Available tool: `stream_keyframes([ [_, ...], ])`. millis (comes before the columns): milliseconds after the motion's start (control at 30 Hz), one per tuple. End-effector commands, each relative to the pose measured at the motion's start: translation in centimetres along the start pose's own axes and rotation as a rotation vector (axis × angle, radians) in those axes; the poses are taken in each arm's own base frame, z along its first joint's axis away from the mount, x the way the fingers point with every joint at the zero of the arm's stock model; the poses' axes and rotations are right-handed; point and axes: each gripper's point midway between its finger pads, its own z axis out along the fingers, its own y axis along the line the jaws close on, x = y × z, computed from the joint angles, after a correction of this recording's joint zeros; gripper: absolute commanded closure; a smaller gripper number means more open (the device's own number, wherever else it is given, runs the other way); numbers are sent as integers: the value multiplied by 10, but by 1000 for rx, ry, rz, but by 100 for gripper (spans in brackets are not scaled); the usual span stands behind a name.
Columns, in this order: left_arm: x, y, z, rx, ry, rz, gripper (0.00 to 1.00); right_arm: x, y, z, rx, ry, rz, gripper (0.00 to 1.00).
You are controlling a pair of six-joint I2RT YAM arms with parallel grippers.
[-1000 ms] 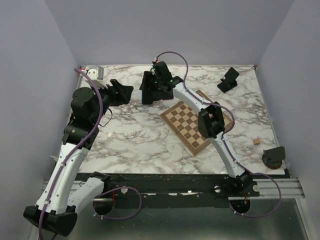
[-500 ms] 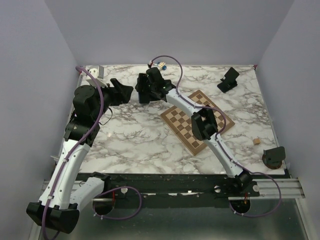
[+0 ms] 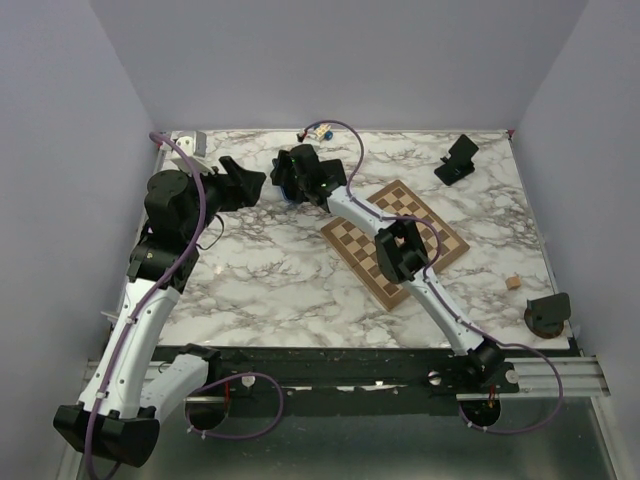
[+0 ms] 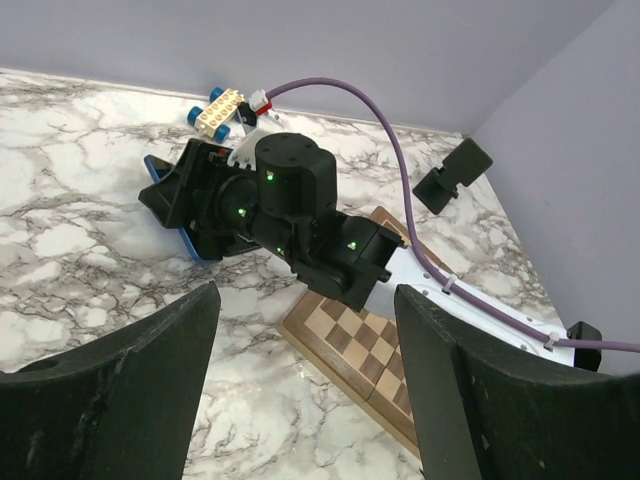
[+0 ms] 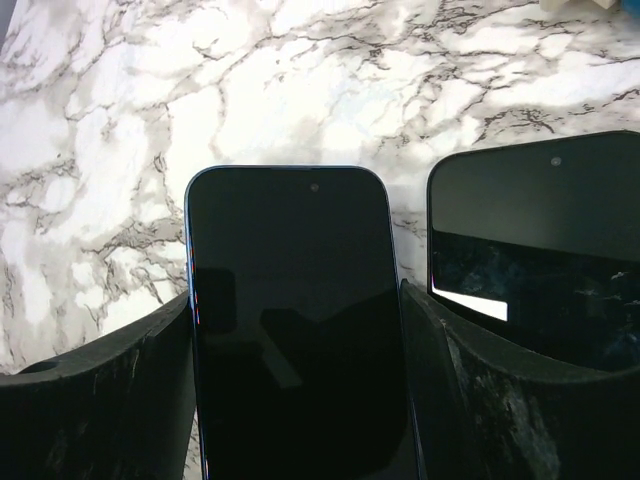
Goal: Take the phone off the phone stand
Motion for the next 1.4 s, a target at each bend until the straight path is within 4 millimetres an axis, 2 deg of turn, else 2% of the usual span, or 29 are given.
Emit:
stream_keyframes([
  [0,-2,-4,0,30,-5,-14,21,4,-11,12,54,-62,42,86],
  [167,-2,-4,0,31,-6,-16,21,-1,-15,16,76,-104,59,85],
  [200,-2,-4,0,31,-6,-16,21,0,-15,16,79,-105,59,82],
  [467,-1,-4,1,41,1,-30,21,7,-17,16,97,-99,46,57],
  [600,-1,-4,1,43,0,-32,21,11,-16,15,115,-99,13,39],
  [900,-1,-6,1,49,0,-35,21,13,-19,13,134,-89,-1,18],
  [967,-1,-6,1,50,1,-36,21,11,-17,12,132,-92,-3,8],
  [1133,-1,-5,1,49,-1,-34,21,8,-14,12,123,-99,-9,0],
  [1267,0,-5,1,50,0,-35,21,-1,-11,9,121,-114,-16,0],
  [1367,0,-6,1,51,0,-35,21,-12,-2,4,107,-132,-18,0],
])
